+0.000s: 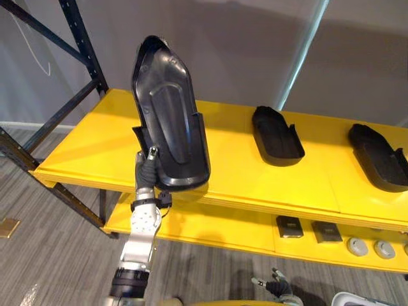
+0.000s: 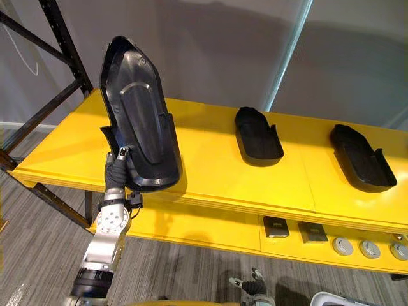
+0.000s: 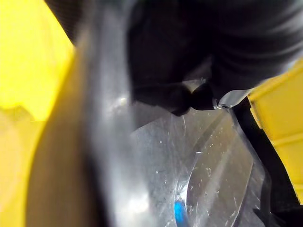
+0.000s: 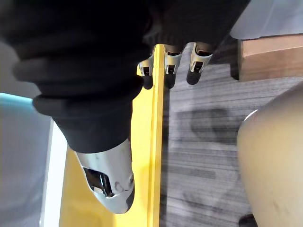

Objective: Walk over and take plastic housings, then place them on the shelf

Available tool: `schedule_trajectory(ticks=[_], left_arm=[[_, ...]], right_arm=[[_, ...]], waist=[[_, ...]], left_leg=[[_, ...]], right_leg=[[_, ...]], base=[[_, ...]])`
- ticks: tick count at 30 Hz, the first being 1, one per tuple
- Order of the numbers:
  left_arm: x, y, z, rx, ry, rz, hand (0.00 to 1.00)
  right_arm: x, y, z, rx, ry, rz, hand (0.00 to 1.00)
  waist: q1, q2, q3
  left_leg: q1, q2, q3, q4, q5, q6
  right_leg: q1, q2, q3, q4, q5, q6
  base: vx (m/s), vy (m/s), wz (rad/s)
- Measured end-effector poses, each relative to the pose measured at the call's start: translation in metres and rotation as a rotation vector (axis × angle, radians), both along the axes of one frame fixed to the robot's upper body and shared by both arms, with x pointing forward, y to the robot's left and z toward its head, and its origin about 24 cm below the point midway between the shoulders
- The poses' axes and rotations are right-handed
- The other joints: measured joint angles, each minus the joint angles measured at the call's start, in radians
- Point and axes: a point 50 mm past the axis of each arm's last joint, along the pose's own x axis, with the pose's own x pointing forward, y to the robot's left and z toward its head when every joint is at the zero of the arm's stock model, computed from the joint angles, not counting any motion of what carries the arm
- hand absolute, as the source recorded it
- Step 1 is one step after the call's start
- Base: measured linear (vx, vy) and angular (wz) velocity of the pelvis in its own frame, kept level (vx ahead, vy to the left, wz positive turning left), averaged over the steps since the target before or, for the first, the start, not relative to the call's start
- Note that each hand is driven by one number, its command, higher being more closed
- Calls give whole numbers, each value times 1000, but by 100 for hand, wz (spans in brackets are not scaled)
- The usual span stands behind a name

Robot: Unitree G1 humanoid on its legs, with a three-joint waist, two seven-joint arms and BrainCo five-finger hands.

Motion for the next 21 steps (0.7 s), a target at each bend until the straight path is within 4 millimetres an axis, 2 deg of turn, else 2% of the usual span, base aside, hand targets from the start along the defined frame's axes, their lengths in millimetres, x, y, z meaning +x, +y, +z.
schedule_trajectory(ticks=[2,4,6,11,12,16,21], left_arm=[[5,9,0,25,18,23,100],[17,22,5,62,23,42,100],[26,26,12,90,22,42,100],[48,25,30,118,-3,43,100],[53,27,30,129,12,50,100],[66,31,35,179,41,66,100],[86,30,59,214,10,67,100]], right_arm=[[0,-1,0,-1,0,-4,0],[1,0,0,4,-2,-8,0],[1,-1,0,4,-2,-12,0],[4,1,1,8,-11,-12,0],[7,2,2,11,-20,-11,0],[11,4,4,13,-38,-10,0],[16,3,7,7,-67,-4,0]], waist=[[-1,1,1],[-5,-5,1],[-10,-15,3],[-17,-27,12],[-31,-32,17],[-35,-42,35],[-34,-37,66]], left_leg=[[2,4,0,-20,0,0],[3,1,10,-93,29,0],[13,-6,26,-171,64,7],[12,5,73,-276,136,0],[9,8,81,-282,146,-1],[-1,10,106,-285,153,-3],[-28,25,119,-300,161,-9]], right_leg=[[-11,6,6,1,-2,-6],[-47,10,21,2,2,-17],[-71,8,34,0,5,-21],[-130,26,76,-31,49,-20],[-137,30,85,-40,59,-20],[-165,41,127,-42,67,-22],[-204,58,157,-49,94,-24]], base=[[-78,-31,-5],[-131,-24,-11],[-130,-25,-11],[-45,-20,-27],[32,-15,-14],[47,-11,-27],[36,-22,-10]])
